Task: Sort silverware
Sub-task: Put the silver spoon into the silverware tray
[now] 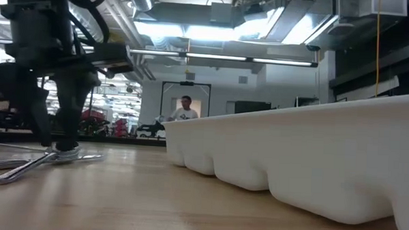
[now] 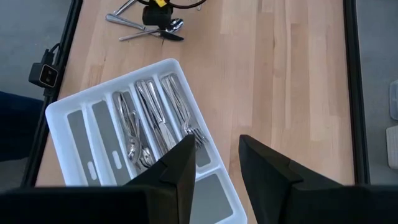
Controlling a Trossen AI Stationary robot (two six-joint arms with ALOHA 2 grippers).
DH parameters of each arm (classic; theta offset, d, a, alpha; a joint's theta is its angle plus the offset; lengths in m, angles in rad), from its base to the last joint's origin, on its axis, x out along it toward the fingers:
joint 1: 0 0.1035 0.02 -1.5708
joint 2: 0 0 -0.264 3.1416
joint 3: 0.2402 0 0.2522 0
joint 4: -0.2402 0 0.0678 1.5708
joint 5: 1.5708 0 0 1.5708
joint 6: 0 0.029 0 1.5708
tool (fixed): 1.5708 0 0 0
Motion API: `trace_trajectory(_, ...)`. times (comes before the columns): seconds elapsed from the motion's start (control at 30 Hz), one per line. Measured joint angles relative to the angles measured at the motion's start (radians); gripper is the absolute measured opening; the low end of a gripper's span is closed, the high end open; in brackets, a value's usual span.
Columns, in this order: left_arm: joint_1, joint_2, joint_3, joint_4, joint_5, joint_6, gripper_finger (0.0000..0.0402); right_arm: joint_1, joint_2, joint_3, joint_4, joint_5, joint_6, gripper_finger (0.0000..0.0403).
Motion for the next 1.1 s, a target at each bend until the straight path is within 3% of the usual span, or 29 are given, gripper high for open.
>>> trace_trajectory(0.3,-0.006,0.003,0.0,0.049,0.001,0.017,0.0104,-0.001,-0.027,-0.001,0.0,0.0,0.028,0.0124)
trace_trajectory(0.63,-0.026,0.08,0.003,0.118,0.009,-0.012,0.0104,0.0,-0.265,-0.075,0.0,-0.005,0.102,0.0124)
trace_trajectory(0.93,0.017,0.087,0.006,0.052,0.064,-0.015,0.0102,0.0,-0.517,-0.386,0.079,0.045,0.249,0.0124)
trace_trajectory(1.1,0.039,0.087,0.004,0.045,0.085,0.036,0.0066,0.0,-0.678,-0.648,0.22,0.035,0.318,0.0124)
